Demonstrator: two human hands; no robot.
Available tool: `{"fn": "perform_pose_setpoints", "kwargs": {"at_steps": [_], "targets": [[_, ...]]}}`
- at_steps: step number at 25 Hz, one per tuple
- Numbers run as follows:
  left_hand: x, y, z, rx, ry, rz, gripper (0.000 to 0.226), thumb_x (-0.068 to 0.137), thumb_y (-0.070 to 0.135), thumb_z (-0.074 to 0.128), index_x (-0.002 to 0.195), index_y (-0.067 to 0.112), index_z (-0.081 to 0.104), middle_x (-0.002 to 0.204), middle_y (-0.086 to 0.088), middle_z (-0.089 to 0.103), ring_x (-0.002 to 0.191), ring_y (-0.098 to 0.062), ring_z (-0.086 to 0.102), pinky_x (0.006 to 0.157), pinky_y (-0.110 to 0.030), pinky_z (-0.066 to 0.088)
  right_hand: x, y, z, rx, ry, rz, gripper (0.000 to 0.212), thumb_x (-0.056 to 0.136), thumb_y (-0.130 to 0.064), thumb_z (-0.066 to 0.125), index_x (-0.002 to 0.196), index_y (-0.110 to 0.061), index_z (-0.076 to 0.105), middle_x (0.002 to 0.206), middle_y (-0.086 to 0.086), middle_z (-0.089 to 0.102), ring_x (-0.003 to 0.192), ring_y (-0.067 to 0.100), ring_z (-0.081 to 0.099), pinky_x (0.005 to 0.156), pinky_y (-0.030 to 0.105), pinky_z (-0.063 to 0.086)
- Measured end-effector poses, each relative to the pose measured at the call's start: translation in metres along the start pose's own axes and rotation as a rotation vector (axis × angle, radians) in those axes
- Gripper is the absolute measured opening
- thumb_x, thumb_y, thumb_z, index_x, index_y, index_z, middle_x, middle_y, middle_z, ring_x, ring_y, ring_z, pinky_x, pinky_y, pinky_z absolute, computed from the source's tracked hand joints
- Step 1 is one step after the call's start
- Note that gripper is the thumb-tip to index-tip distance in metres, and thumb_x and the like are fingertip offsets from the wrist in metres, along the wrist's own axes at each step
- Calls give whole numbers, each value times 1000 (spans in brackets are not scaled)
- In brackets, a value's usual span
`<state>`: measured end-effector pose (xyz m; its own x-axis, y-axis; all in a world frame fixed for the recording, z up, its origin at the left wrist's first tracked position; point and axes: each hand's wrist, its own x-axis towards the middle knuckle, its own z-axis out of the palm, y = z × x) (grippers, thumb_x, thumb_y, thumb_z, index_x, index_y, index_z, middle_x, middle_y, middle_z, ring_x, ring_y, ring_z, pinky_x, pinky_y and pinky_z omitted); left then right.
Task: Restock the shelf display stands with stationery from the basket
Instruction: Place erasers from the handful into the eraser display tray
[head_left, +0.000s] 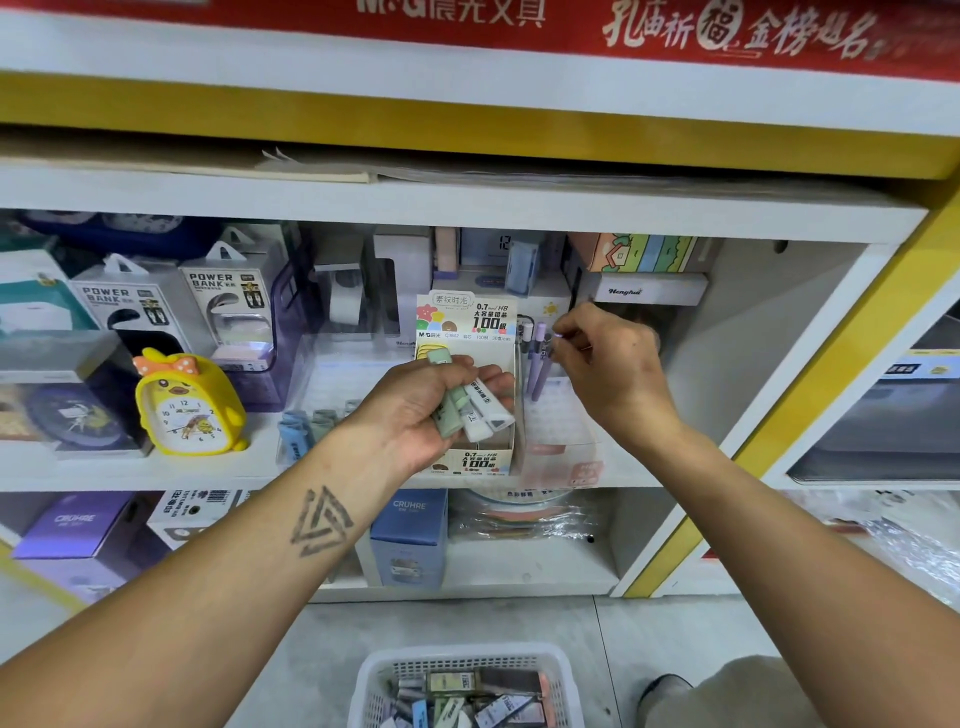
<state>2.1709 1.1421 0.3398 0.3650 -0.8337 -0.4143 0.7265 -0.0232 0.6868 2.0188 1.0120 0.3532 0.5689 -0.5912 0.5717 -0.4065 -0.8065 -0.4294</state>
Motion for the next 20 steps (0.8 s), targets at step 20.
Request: {"fn": "perform_pose_setpoints", "kwargs": {"at_steps": [20], "targets": [[-7,19,-17,-14,25,49,28,90,-9,58,115,2,51,104,-25,72,91,-34,74,60,-45,59,5,0,9,-186,-221,3,27,99,-9,52,120,-7,71,115,15,66,105,34,62,91,40,51]]}}
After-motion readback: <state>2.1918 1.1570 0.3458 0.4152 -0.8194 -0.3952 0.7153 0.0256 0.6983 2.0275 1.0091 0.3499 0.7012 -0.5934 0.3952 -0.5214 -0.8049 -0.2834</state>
